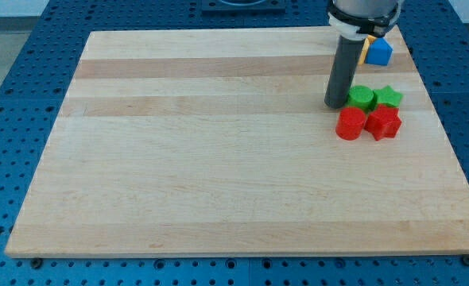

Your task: Point your arm at the green star

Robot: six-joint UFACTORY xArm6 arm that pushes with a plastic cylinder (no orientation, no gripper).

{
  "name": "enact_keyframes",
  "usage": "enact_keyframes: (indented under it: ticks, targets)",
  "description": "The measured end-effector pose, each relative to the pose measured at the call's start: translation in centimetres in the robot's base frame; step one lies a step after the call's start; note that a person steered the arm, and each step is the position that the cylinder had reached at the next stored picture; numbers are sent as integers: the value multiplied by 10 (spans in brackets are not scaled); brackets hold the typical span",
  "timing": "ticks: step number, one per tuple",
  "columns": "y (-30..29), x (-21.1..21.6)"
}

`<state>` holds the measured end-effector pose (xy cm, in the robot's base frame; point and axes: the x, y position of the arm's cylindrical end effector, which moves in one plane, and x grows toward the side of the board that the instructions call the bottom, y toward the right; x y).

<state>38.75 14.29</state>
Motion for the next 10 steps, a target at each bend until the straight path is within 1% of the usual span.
enact_keyframes:
  ticks: [2,3,5,7,8,9,10]
  targets:
    - [0,-8]
    - [-1,-36]
    - [34,-47]
    - [113,-31]
    - [132,-16]
    - [129,-8]
    - [111,-3]
